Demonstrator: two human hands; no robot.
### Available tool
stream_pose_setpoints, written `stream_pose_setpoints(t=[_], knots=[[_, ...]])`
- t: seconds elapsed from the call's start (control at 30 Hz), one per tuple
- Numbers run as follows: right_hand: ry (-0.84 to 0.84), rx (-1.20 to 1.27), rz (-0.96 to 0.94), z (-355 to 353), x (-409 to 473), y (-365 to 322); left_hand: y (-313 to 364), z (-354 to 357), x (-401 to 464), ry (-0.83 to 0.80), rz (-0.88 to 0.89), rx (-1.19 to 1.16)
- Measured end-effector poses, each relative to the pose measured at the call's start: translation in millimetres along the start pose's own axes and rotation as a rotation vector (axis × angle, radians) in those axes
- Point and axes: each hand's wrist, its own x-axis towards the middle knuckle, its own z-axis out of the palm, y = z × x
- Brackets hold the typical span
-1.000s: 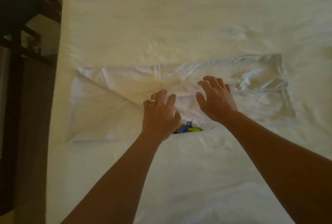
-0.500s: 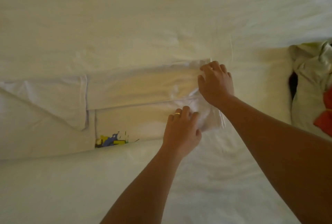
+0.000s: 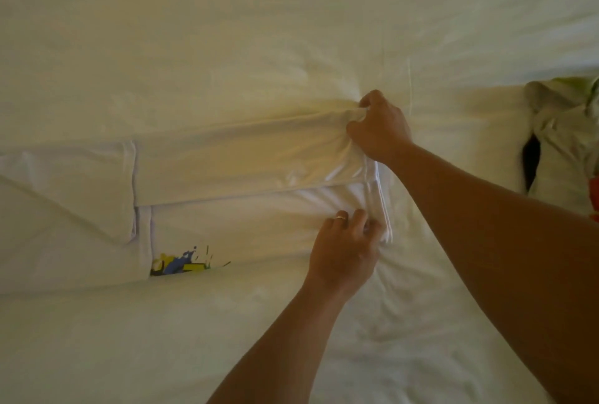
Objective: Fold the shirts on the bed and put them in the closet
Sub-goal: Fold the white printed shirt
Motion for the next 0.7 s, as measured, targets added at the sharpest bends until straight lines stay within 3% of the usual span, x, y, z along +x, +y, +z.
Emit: stream_pose_setpoints(t=[0.13, 0.3, 0.4, 0.7], knots=[[0.010, -0.050, -0.006, 0.4, -10.0, -4.3, -2.4, -6.3, -4.6, 0.069, -0.044, -0.124], [0.069, 0.281, 0.002, -0.7, -32.4, -29.9, -3.3, -29.7, -19.7, 0.247, -0.195, -0.325], [0.085, 0.335, -0.065, 4.9, -47.7, -53.3, -8.2, -46.4, -33.4, 0.363, -0.304, -0.432], [0.069, 0.386, -0.134, 78.7, -87.3, -157.8, -83.3, -102.6, -106.6, 0.600, -0.639, -0.639]])
